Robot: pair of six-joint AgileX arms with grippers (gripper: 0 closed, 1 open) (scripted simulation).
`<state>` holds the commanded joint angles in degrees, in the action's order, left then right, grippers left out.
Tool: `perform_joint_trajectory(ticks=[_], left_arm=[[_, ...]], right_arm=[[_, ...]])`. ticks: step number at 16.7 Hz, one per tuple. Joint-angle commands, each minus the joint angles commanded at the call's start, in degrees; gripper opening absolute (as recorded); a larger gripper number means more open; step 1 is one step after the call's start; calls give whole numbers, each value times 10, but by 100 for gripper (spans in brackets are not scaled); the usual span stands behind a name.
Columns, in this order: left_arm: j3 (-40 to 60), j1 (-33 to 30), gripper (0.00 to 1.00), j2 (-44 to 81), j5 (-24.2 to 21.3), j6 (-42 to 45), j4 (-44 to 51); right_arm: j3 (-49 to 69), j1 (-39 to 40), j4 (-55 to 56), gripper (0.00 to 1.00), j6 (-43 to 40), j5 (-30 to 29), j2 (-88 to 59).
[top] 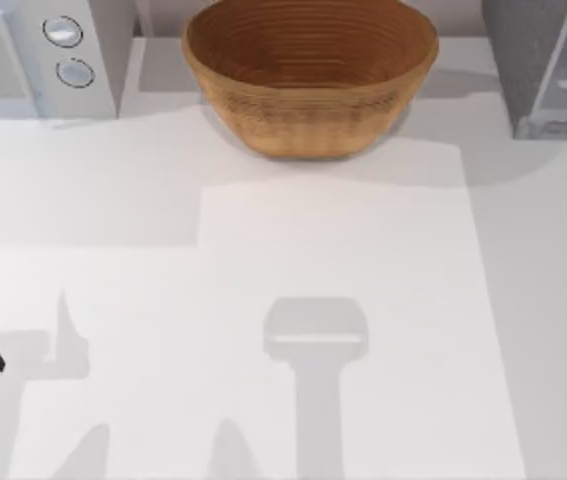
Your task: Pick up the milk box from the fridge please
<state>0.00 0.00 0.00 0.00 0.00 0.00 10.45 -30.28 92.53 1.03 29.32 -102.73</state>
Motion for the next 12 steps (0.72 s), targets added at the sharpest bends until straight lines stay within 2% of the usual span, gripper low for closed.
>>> perform_joint_trajectory(ticks=[4, 12], left_arm=[[0, 0, 100, 0, 0, 0, 0], [0, 0, 100, 0, 0, 0, 0]], right_arm=[[62, 18, -18, 100, 0, -17, -54], [364, 93, -116, 100, -6, -101, -243]])
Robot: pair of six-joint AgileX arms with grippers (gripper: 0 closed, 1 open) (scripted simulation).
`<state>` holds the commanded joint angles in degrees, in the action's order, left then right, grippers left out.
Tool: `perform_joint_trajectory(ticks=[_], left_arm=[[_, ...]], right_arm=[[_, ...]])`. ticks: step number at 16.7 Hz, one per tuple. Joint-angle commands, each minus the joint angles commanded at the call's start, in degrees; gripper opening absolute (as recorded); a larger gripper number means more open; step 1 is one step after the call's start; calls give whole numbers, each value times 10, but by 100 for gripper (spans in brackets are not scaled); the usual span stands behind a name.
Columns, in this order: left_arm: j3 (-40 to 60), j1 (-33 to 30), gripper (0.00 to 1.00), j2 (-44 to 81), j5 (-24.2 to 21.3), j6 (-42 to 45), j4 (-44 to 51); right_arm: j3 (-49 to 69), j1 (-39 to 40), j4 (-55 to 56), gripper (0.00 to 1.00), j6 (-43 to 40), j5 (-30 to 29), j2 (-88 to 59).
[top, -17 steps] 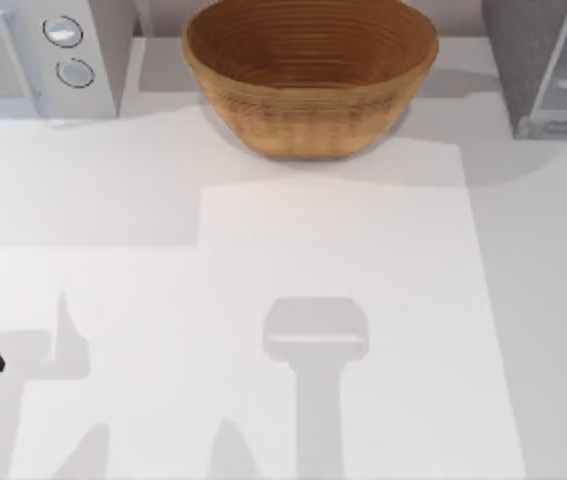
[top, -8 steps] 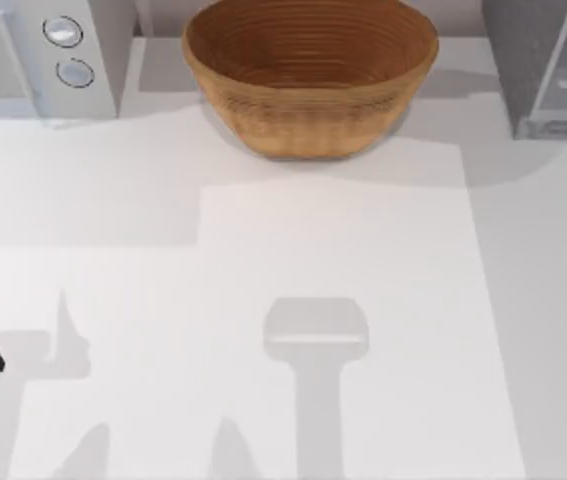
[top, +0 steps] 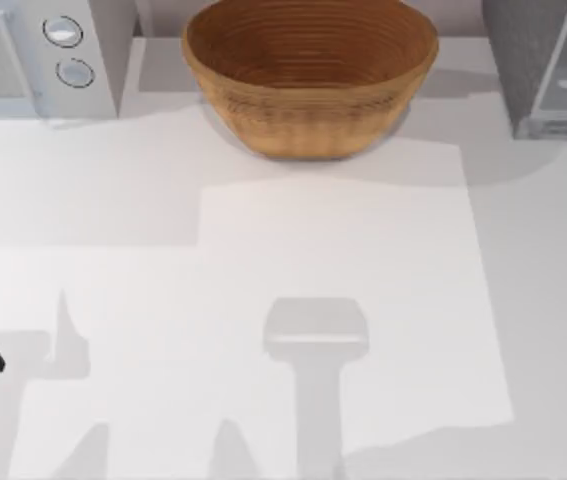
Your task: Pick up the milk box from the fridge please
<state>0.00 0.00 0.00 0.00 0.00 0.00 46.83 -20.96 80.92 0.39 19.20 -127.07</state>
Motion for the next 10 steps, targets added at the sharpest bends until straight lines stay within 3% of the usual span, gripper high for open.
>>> perform_joint_trajectory(ticks=[4, 10], left_arm=[[0, 0, 100, 0, 0, 0, 0], [0, 0, 100, 0, 0, 0, 0]], right_arm=[[68, 24, -30, 100, -3, -26, -42], [78, 24, -36, 100, -3, -27, -47]])
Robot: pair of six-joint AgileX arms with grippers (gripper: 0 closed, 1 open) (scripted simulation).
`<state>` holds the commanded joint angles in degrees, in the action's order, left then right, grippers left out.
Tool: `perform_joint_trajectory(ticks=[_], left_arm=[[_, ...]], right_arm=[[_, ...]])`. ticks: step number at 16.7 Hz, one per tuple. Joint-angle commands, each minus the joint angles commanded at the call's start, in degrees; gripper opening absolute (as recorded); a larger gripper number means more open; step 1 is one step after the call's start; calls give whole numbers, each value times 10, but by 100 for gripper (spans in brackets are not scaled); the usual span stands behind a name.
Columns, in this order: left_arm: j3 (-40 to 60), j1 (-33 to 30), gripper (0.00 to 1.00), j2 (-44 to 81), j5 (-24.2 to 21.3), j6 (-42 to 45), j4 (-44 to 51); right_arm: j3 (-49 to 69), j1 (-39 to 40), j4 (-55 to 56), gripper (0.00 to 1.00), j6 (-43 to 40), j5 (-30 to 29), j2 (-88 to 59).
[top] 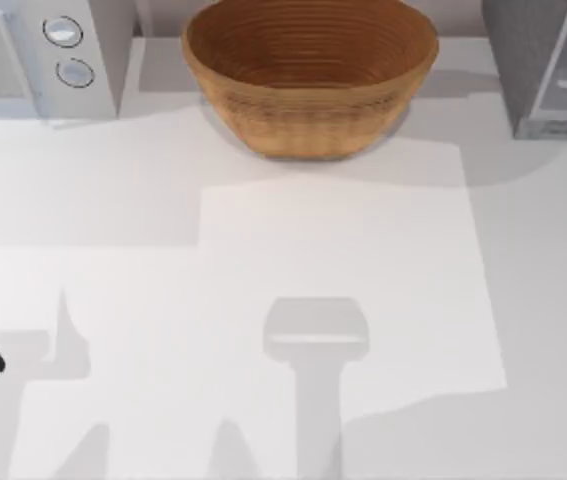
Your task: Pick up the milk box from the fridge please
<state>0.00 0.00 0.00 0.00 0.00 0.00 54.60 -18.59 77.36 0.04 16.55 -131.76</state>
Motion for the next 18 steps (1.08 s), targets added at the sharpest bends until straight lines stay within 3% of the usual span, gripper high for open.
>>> perform_joint_trajectory(ticks=[7, 12, 18], left_arm=[[0, 0, 100, 0, 0, 0, 0], [0, 0, 100, 0, 0, 0, 0], [0, 0, 100, 0, 0, 0, 0]], right_arm=[[143, 21, -82, 100, -1, -21, -58], [153, 24, -91, 100, -1, -24, -62], [153, 24, -91, 55, -1, -24, -62]])
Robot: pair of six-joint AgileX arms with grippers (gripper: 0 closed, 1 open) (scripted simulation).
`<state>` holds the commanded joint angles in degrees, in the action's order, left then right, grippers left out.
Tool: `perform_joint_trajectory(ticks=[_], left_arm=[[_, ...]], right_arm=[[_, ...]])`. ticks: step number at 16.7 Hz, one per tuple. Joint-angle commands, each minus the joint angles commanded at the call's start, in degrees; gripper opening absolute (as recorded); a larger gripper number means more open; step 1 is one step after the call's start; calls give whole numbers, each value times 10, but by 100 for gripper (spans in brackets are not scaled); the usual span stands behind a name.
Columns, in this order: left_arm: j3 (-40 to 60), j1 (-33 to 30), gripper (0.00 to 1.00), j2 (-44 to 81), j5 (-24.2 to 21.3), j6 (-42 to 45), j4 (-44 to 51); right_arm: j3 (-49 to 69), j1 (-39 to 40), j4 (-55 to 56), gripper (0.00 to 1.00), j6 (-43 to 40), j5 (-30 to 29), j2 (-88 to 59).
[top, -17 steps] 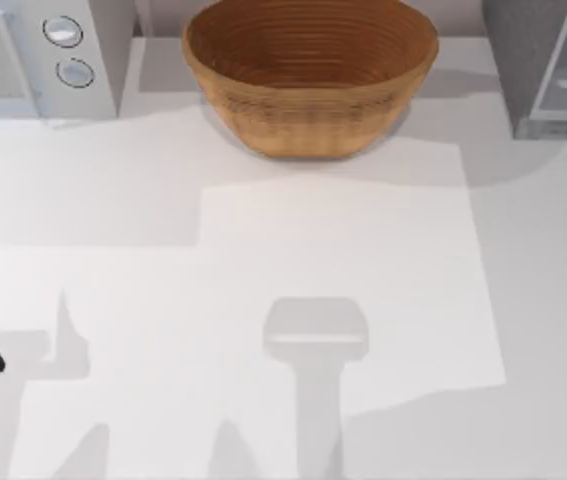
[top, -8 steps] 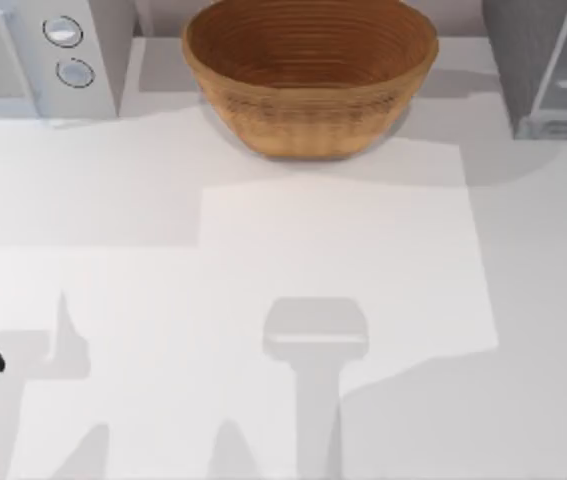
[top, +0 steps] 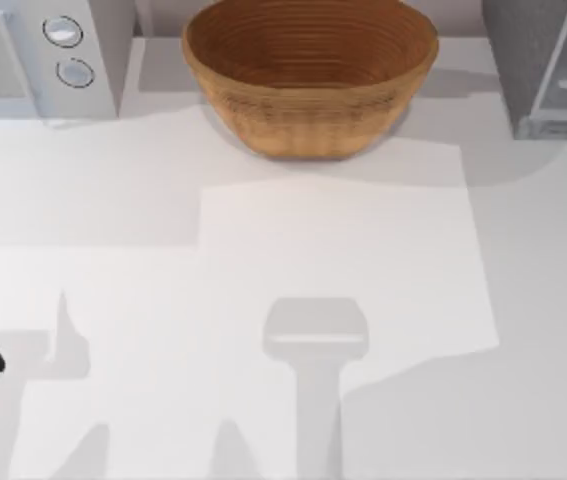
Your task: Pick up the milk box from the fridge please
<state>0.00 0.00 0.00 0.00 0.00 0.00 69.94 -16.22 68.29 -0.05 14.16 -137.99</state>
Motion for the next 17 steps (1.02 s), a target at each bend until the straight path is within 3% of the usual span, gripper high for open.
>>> perform_joint_trajectory(ticks=[7, 17], left_arm=[[0, 0, 100, 0, 0, 0, 0], [0, 0, 100, 0, 0, 0, 0]], right_arm=[[0, 0, 0, 2, 0, 0, 0], [-1, -2, -2, 0, 1, 0, 3]])
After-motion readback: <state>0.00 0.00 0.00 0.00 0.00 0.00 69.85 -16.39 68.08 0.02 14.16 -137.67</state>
